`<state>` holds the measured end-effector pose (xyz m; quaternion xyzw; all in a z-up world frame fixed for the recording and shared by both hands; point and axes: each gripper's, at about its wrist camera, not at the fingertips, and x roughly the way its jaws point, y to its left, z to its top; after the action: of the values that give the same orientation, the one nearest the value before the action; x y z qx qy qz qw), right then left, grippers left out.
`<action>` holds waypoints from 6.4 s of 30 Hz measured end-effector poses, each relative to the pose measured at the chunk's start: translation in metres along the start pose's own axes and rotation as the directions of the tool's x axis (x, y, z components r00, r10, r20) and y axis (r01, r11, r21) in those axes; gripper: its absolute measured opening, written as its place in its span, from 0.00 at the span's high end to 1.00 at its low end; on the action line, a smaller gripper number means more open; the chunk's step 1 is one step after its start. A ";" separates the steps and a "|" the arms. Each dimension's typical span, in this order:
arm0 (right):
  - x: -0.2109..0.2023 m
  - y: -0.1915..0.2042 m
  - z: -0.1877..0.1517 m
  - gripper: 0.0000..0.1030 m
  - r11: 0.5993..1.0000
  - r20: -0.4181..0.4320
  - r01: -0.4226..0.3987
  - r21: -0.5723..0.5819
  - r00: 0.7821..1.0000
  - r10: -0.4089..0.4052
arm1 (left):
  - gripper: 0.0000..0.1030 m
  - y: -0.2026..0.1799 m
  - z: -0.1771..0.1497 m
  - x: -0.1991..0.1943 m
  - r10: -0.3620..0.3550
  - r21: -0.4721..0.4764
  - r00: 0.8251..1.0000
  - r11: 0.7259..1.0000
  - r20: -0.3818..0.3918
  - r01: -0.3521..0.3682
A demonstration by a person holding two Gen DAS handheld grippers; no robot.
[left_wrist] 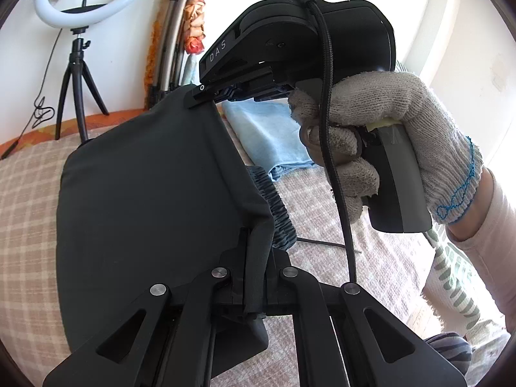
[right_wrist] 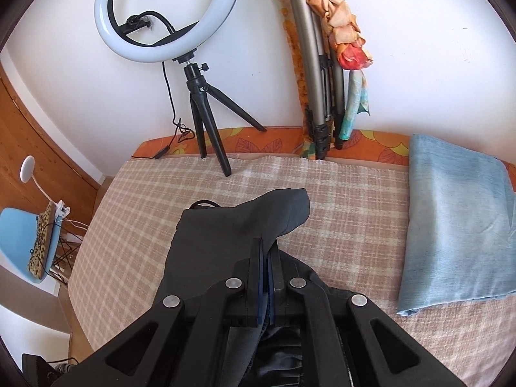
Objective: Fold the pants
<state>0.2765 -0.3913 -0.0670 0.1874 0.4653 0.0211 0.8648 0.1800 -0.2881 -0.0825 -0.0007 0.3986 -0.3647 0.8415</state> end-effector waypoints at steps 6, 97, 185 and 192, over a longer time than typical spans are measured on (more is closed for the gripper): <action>0.002 -0.035 -0.009 1.00 0.999 -0.011 0.029 0.041 1.000 -0.028 | 0.96 -0.018 -0.002 0.023 -0.028 0.014 0.999 0.999 -0.029 0.029; 0.182 0.098 0.044 0.85 0.948 -0.198 0.046 -0.316 0.974 -0.113 | 0.93 0.129 -0.070 -0.015 0.202 -0.198 0.969 0.954 -0.140 -0.227; 0.015 -0.041 -0.102 0.80 0.990 0.014 -0.140 -0.021 0.990 0.140 | 0.92 0.125 0.019 0.029 0.287 -0.098 0.958 0.954 0.010 -0.285; -0.010 -0.023 -0.101 0.80 0.992 0.064 -0.093 -0.081 0.993 0.098 | 0.92 0.104 0.021 0.006 0.311 -0.062 0.947 0.950 0.083 -0.306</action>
<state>0.1852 -0.3834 -0.1171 0.1763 0.4250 0.0743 0.8847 0.2602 -0.2216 -0.1028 0.0247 0.3635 -0.2185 0.9053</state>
